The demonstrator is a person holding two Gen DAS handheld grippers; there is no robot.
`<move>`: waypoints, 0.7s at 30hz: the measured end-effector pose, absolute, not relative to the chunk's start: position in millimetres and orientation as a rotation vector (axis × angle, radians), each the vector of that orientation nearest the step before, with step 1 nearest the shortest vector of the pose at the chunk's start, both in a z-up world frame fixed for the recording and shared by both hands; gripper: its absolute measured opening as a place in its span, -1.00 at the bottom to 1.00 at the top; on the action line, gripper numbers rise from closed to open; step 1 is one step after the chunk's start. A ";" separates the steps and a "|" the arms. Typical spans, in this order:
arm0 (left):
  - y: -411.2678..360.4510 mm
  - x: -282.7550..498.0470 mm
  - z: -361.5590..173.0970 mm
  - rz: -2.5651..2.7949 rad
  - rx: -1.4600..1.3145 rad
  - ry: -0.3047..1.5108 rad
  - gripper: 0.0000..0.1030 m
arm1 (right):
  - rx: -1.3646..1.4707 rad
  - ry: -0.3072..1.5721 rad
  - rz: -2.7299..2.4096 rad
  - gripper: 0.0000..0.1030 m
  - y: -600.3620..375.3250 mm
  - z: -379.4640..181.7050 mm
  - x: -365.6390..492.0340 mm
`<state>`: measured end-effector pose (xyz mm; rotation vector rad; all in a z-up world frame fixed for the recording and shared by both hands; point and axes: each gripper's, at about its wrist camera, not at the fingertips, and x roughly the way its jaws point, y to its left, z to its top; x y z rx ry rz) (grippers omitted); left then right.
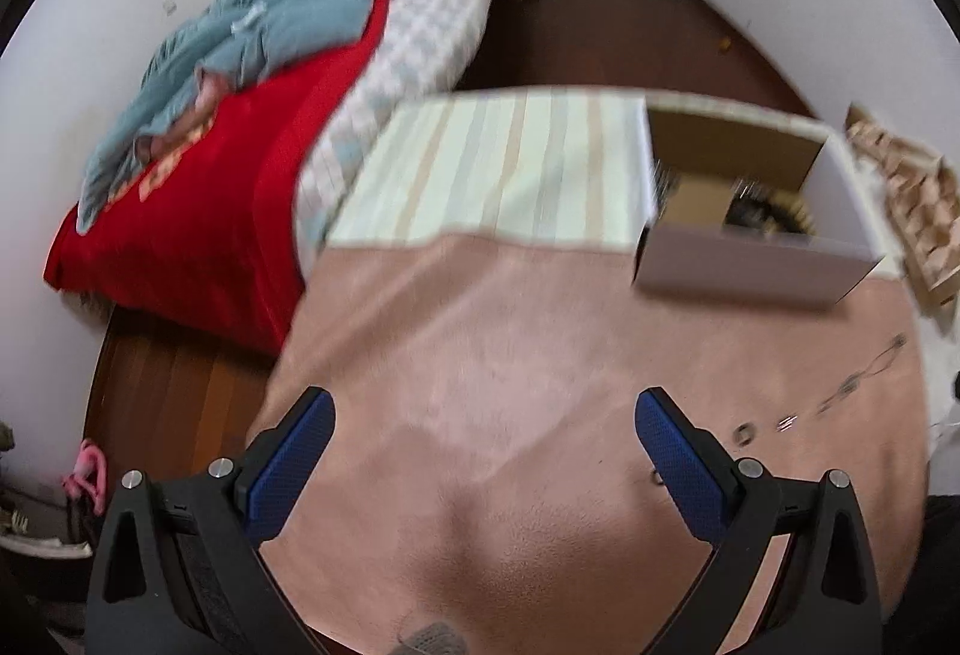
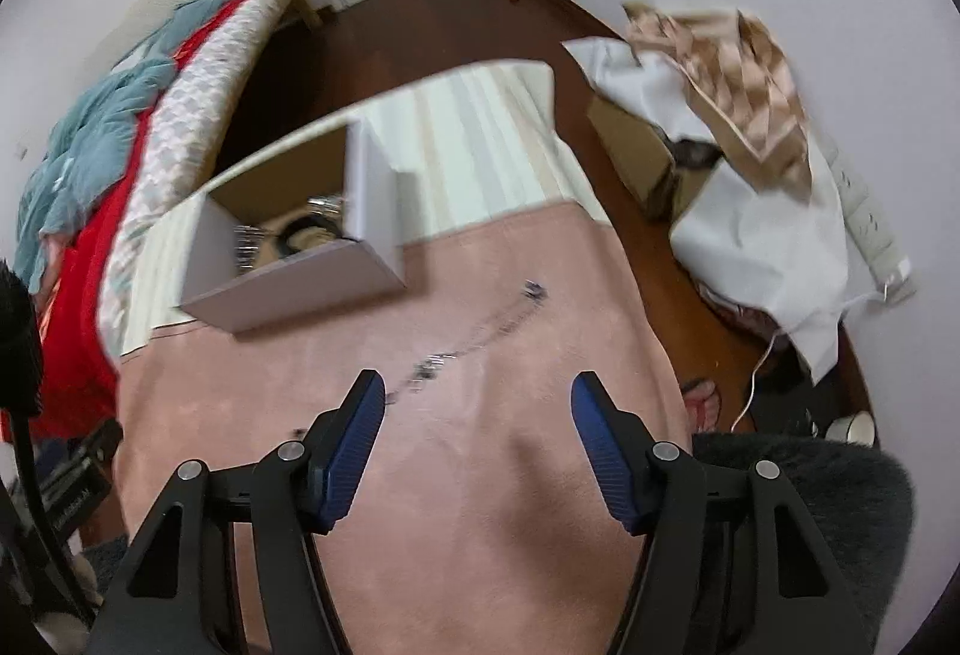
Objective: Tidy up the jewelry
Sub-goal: 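Grasp the silver necklace by its pendant with the right tool, then grasp a small black ring with the left tool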
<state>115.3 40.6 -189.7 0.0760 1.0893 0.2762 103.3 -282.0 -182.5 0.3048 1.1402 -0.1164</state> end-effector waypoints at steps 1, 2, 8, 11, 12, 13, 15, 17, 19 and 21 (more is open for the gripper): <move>39.8 117.1 -199.9 0.284 0.078 1.109 0.99 | 0.309 1.146 -0.127 0.29 -285.6 -191.0 106.0; 38.6 119.1 -209.3 0.289 0.079 1.127 0.99 | 0.317 1.151 -0.148 0.29 -291.4 -200.3 109.3; 29.2 132.6 -240.6 0.303 0.096 1.183 0.99 | 0.308 1.136 -0.177 0.29 -308.8 -238.7 143.6; 28.3 139.5 -244.1 0.299 0.099 1.189 0.99 | 0.274 1.128 -0.166 0.20 -304.2 -248.0 161.0; 28.2 141.3 -243.1 0.300 0.103 1.184 0.99 | 0.266 1.135 -0.160 0.15 -301.4 -251.5 166.1; 28.0 143.6 -241.8 0.301 0.106 1.182 0.99 | 0.264 1.137 -0.156 0.00 -299.3 -253.3 169.8; 29.0 146.1 -238.9 0.303 0.111 1.177 0.99 | 0.235 1.120 -0.156 -0.16 -292.4 -256.3 175.2; 29.6 148.2 -236.8 0.304 0.114 1.173 0.99 | 0.201 1.104 -0.168 -0.35 -287.1 -258.1 179.1; 31.0 148.3 -235.5 0.306 0.121 1.174 0.99 | 0.163 1.097 -0.182 -0.70 -281.9 -258.4 181.1; 32.7 147.3 -235.1 0.304 0.120 1.178 0.99 | 0.168 1.099 -0.170 -0.80 -279.5 -257.7 180.7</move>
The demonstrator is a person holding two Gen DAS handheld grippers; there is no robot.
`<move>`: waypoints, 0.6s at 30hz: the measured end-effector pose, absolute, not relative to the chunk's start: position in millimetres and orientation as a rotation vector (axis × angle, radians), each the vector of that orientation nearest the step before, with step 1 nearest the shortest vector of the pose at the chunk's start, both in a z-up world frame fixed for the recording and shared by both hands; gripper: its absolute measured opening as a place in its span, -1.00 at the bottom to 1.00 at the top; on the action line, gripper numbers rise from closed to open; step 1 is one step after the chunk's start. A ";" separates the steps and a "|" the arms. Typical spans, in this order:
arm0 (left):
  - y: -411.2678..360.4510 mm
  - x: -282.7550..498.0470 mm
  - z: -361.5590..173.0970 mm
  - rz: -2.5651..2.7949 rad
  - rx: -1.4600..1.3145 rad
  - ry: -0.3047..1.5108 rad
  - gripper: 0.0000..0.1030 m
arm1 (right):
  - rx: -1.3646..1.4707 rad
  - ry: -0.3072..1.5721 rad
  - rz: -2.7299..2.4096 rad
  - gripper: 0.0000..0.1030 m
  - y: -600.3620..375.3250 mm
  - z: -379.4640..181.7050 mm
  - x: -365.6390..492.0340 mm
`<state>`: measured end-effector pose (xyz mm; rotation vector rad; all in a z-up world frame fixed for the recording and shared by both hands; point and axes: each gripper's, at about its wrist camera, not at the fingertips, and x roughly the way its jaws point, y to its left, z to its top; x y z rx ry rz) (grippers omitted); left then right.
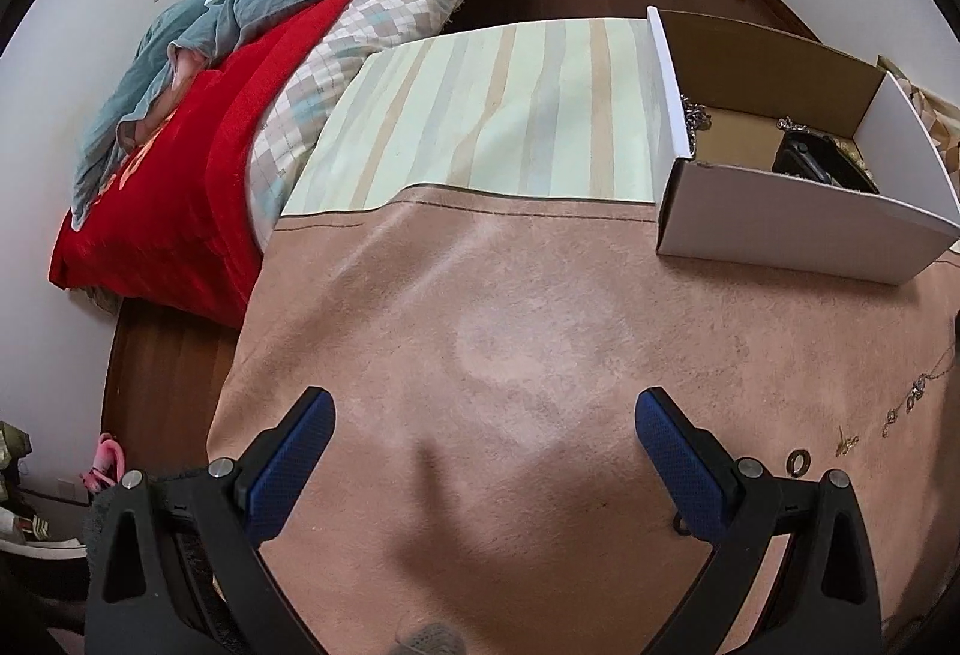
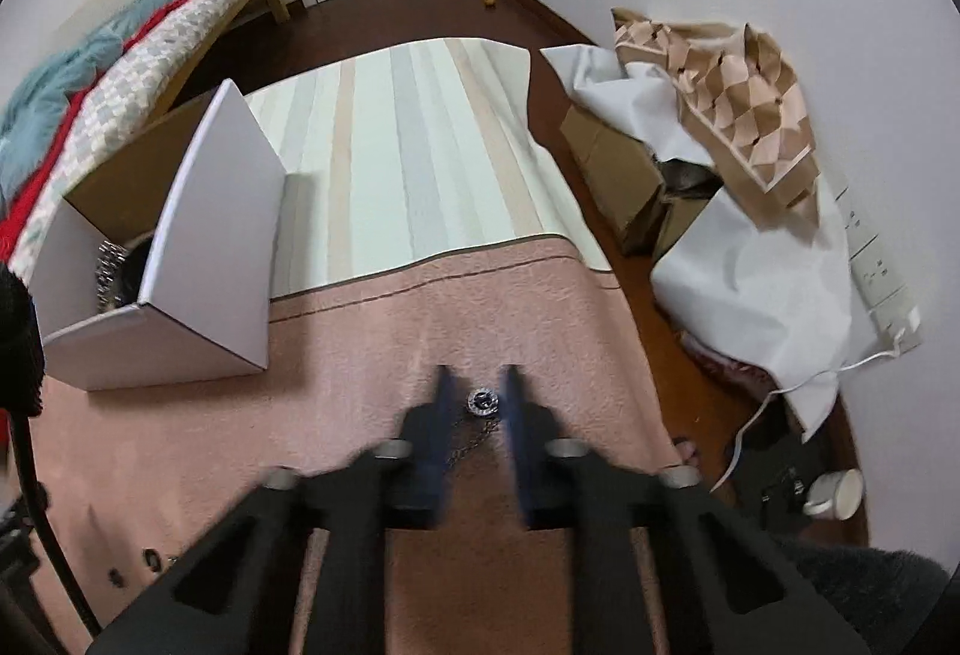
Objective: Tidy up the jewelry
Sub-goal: 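Grasp a small black ring with the left tool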
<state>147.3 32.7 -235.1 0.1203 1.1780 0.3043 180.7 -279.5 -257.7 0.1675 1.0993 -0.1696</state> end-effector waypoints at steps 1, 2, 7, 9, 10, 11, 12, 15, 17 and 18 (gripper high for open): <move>34.1 146.1 -235.1 0.299 0.117 1.182 0.99 | 0.165 1.104 -0.164 -0.80 -278.1 -257.2 179.2; 35.8 143.4 -235.1 0.289 0.111 1.187 0.99 | 0.169 1.112 -0.154 -0.80 -276.7 -256.7 176.7; 42.2 122.6 -239.0 0.220 0.069 1.224 0.99 | 0.235 1.125 -0.086 -0.81 -269.0 -242.2 150.3; 40.5 112.8 -242.7 0.193 0.060 1.244 0.98 | 0.249 1.125 -0.060 -0.81 -262.9 -234.9 135.9; 38.2 109.9 -244.2 0.177 0.055 1.251 0.98 | 0.251 1.123 -0.054 -0.81 -260.6 -232.9 130.0; 35.2 108.1 -246.5 0.156 0.049 1.260 0.98 | 0.256 1.122 -0.047 -0.81 -258.2 -230.7 123.5; 30.4 106.9 -249.8 0.130 0.048 1.273 0.98 | 0.262 1.123 -0.043 -0.81 -256.4 -229.5 118.0; 17.4 109.0 -254.8 0.082 0.062 1.277 0.97 | 0.260 1.126 -0.045 -0.81 -253.6 -228.6 106.9; 9.8 111.5 -257.0 0.061 0.076 1.272 0.91 | 0.262 1.134 -0.051 -0.81 -254.5 -230.9 102.6; 5.6 112.9 -258.5 0.045 0.083 1.272 0.80 | 0.262 1.137 -0.055 -0.81 -255.2 -231.7 101.2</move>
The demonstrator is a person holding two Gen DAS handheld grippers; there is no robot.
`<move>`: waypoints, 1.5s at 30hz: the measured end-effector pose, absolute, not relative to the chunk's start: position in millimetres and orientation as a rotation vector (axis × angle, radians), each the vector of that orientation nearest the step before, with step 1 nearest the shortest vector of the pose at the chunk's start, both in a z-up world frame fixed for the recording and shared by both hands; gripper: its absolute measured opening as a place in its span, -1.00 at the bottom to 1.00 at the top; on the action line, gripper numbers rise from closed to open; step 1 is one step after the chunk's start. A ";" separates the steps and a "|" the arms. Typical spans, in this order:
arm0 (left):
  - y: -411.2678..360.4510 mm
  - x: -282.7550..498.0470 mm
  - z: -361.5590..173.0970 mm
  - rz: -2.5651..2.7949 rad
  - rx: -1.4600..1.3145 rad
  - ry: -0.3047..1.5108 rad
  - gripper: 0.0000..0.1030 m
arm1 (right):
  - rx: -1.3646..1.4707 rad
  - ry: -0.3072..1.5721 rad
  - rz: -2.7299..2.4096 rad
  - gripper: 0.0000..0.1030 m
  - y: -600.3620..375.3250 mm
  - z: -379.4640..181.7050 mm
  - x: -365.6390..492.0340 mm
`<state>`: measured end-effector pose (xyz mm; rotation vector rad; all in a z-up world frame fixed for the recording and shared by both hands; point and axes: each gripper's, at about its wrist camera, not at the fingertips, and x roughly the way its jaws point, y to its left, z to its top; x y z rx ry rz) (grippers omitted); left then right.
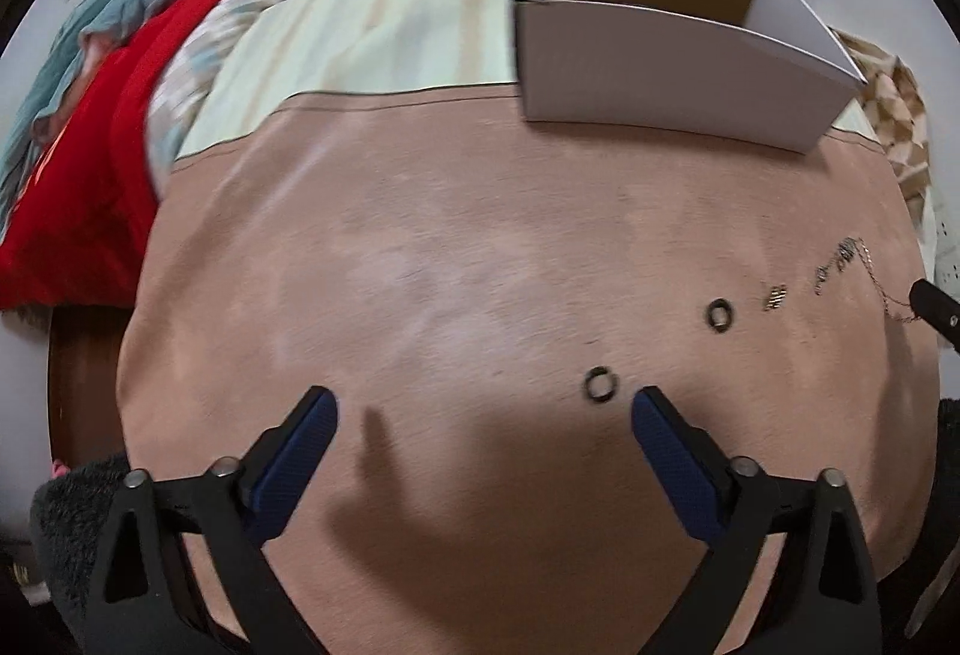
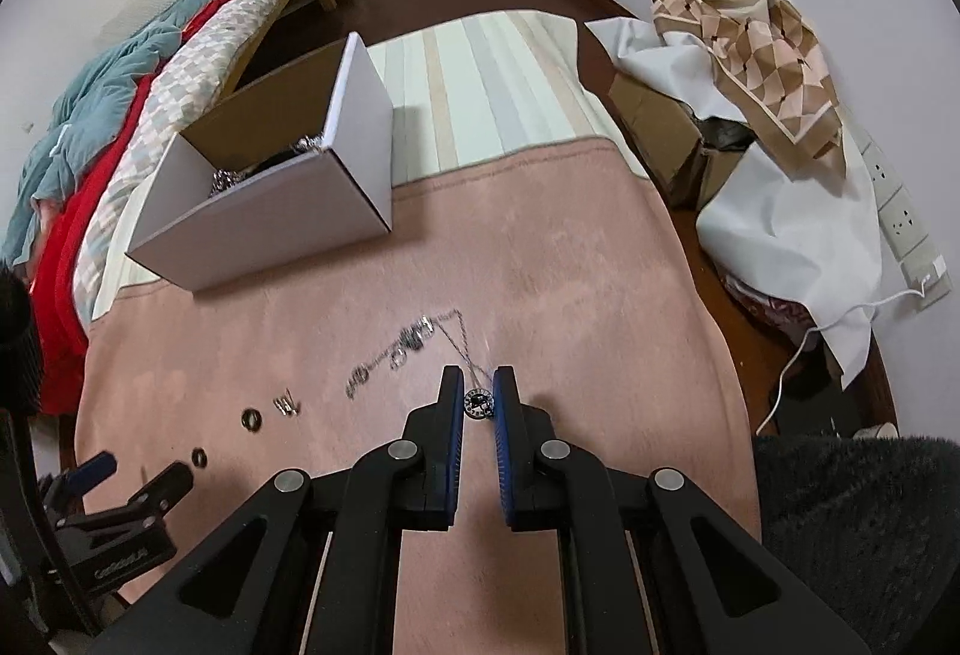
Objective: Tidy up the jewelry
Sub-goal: 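Grasp a small black ring with the left tool, then carry the necklace and black ring into the white box and open both tools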
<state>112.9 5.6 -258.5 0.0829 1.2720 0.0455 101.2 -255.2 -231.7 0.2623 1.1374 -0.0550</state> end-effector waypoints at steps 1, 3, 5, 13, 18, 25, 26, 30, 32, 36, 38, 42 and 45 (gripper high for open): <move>2.2 113.5 -260.1 0.033 0.087 1.275 0.70 | 0.261 1.141 -0.059 -0.81 -256.2 -232.6 99.7; -6.4 115.0 -265.8 0.001 0.097 1.290 0.54 | 0.257 1.143 -0.068 -0.81 -258.4 -234.0 97.7; -10.8 114.1 -265.9 -0.012 0.098 1.275 0.44 | 0.255 1.148 -0.074 -0.81 -260.7 -235.2 97.6; -27.0 115.3 -261.8 -0.086 0.103 1.264 -0.81 | 0.254 1.147 -0.066 -0.80 -261.1 -233.8 100.3; -29.9 110.2 -259.2 -0.089 0.099 1.263 -0.81 | 0.262 1.134 -0.049 -0.80 -257.5 -226.0 100.8; -21.9 117.0 -230.3 -0.115 0.053 1.222 -0.81 | 0.296 1.077 0.027 -0.80 -251.2 -185.2 105.8; -21.3 119.9 -220.7 -0.124 0.041 1.209 -0.81 | 0.301 1.065 0.047 -0.80 -249.2 -175.3 108.2; -20.6 141.1 -178.5 -0.158 0.010 1.142 -0.81 | 0.308 1.010 0.121 -0.81 -242.1 -134.5 123.2; -18.2 155.8 -159.7 -0.170 -0.008 1.110 -0.81 | 0.317 0.976 0.162 -0.80 -238.6 -110.7 135.4; -11.1 187.1 -128.7 -0.183 -0.036 1.055 -0.81 | 0.314 0.917 0.223 -0.81 -230.1 -69.0 162.8; -9.0 202.5 -119.1 -0.192 -0.051 1.044 -0.81 | 0.302 0.893 0.237 -0.81 -225.2 -54.4 175.8; -4.2 232.4 -115.2 -0.191 -0.064 1.042 -0.81 | 0.272 0.883 0.260 -0.80 -213.7 -38.8 214.1; -1.4 249.4 -126.1 -0.193 -0.083 1.078 -0.81 | 0.277 0.918 0.287 -0.81 -204.0 -44.3 243.4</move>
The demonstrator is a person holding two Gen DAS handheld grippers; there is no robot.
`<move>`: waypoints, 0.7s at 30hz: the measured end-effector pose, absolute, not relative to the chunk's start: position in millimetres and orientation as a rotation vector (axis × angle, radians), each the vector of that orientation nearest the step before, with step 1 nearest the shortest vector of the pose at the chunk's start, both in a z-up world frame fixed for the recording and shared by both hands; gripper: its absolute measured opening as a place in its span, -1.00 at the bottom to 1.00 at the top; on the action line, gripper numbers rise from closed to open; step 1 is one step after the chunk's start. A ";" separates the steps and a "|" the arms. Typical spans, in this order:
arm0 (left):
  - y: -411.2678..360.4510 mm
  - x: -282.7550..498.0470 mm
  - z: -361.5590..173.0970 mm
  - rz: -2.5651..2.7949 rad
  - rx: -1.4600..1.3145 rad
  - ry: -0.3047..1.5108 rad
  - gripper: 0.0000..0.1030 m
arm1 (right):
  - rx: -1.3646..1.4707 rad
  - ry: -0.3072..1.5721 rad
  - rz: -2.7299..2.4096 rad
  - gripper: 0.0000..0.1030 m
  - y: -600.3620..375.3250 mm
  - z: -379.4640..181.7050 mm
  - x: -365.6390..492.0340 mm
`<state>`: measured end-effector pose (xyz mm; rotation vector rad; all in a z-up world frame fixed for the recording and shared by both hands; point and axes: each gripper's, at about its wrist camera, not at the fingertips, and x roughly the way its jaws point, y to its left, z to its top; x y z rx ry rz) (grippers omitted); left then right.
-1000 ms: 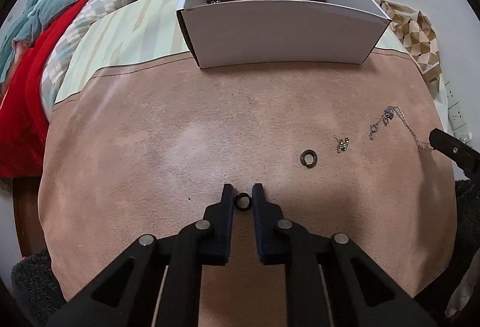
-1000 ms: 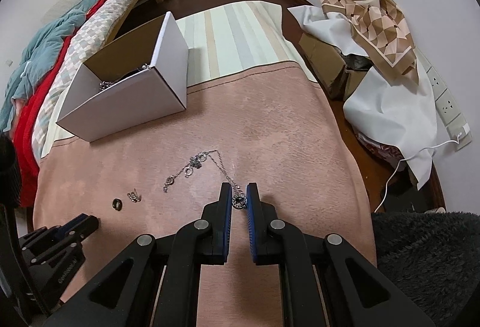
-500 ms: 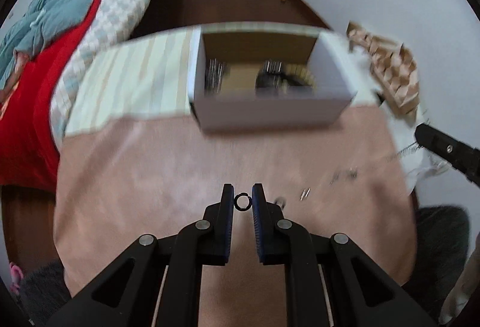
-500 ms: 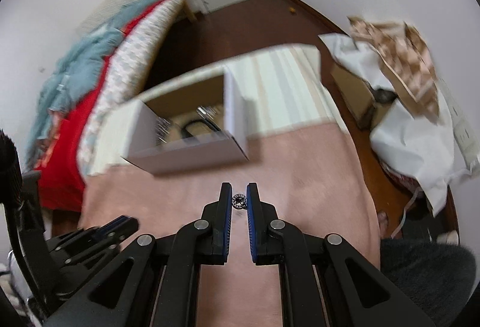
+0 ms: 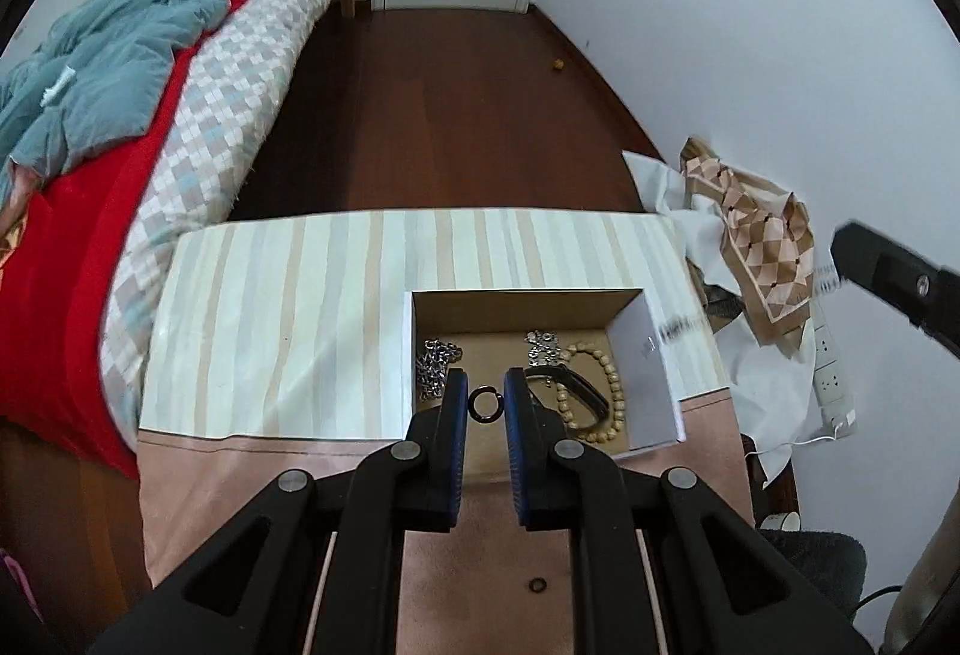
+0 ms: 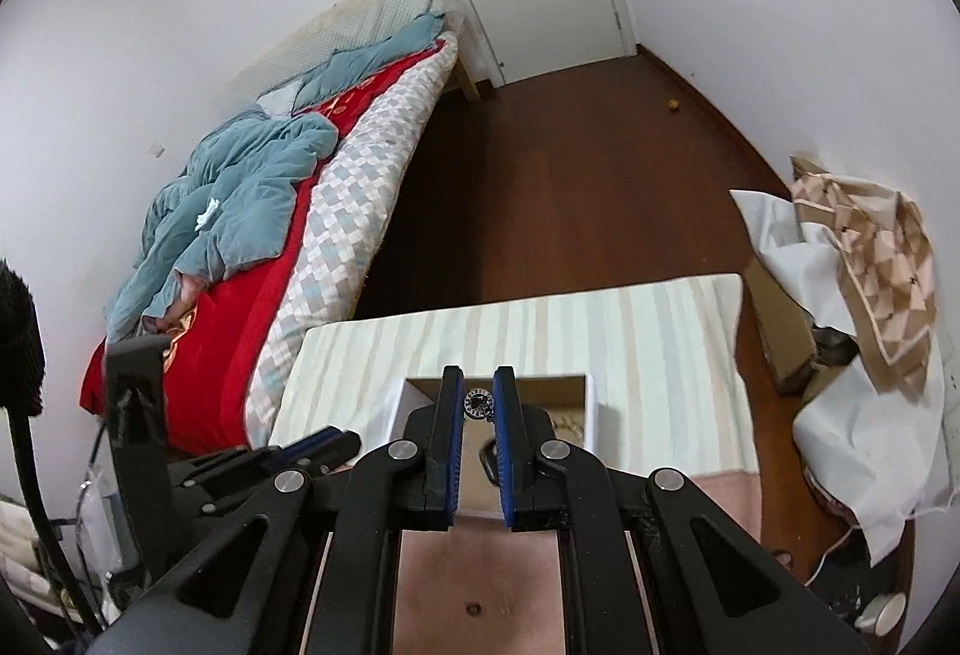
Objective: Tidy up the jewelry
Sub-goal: 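Carry the necklace and black ring into the white box and open both tools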
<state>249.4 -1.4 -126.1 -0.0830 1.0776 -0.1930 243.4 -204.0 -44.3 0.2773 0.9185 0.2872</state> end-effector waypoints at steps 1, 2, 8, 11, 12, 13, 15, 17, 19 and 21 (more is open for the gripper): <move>0.6 256.3 -133.9 -0.198 -0.099 1.100 -0.81 | 0.280 0.933 0.296 -0.81 -200.7 -48.5 250.6; 1.2 261.0 -139.7 -0.199 -0.105 1.120 -0.81 | 0.282 0.952 0.309 -0.81 -196.8 -53.8 259.1; 5.2 276.2 -174.0 -0.195 -0.157 1.212 -0.81 | 0.296 1.080 0.358 -0.80 -171.0 -97.4 305.2; 7.9 278.7 -183.1 -0.192 -0.188 1.242 -0.80 | 0.310 1.133 0.377 -0.80 -161.6 -117.8 319.0; 9.4 278.7 -185.0 -0.188 -0.202 1.252 -0.79 | 0.319 1.152 0.391 -0.80 -158.3 -124.1 323.1; 10.5 278.7 -185.3 -0.187 -0.214 1.257 -0.78 | 0.329 1.173 0.402 -0.80 -156.4 -130.0 325.5; 14.7 278.2 -185.7 -0.182 -0.245 1.263 -0.77 | 0.356 1.208 0.406 -0.80 -153.9 -140.5 331.5; 19.2 277.4 -184.5 -0.163 -0.260 1.264 -0.63 | 0.400 1.281 0.441 -0.79 -150.3 -154.8 339.9; 24.7 275.1 -181.1 -0.153 -0.279 1.249 -0.16 | 0.430 1.331 0.444 -0.79 -150.8 -165.8 343.6; 30.3 271.1 -175.2 -0.134 -0.284 1.220 0.12 | 0.426 1.343 0.436 -0.73 -153.3 -170.0 342.7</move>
